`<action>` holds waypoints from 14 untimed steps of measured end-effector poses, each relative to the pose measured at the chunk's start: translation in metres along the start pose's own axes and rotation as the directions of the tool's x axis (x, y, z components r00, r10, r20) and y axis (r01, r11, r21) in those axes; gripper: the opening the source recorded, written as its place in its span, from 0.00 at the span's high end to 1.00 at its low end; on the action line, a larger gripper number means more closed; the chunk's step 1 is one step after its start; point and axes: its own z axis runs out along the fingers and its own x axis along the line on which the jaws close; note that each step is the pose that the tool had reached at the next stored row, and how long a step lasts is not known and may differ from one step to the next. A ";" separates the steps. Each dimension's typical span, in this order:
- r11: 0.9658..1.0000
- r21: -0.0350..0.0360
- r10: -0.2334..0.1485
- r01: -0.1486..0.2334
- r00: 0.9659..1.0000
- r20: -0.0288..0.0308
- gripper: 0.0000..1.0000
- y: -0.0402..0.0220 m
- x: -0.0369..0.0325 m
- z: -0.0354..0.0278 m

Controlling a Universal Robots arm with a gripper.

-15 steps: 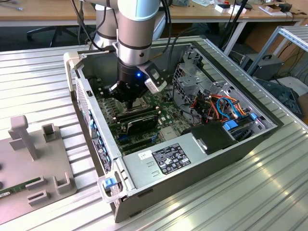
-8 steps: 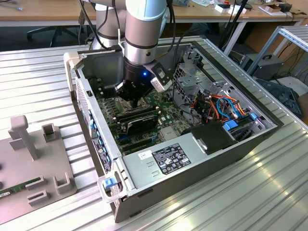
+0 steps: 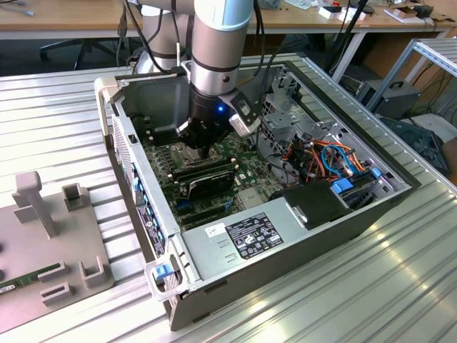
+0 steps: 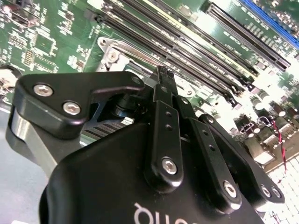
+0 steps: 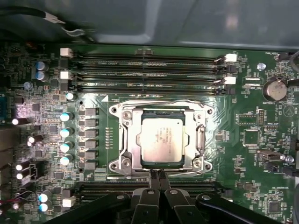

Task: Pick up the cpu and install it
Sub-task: 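Install the second cpu locking lever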

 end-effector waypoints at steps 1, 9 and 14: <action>1.000 0.000 0.000 0.000 1.000 0.000 0.89 0.0000 -0.0004 0.0000; 1.000 0.000 0.000 0.000 1.000 0.000 0.89 0.0032 -0.0010 -0.0115; 1.000 0.000 0.000 0.000 1.000 0.000 0.89 0.0174 -0.0012 -0.0123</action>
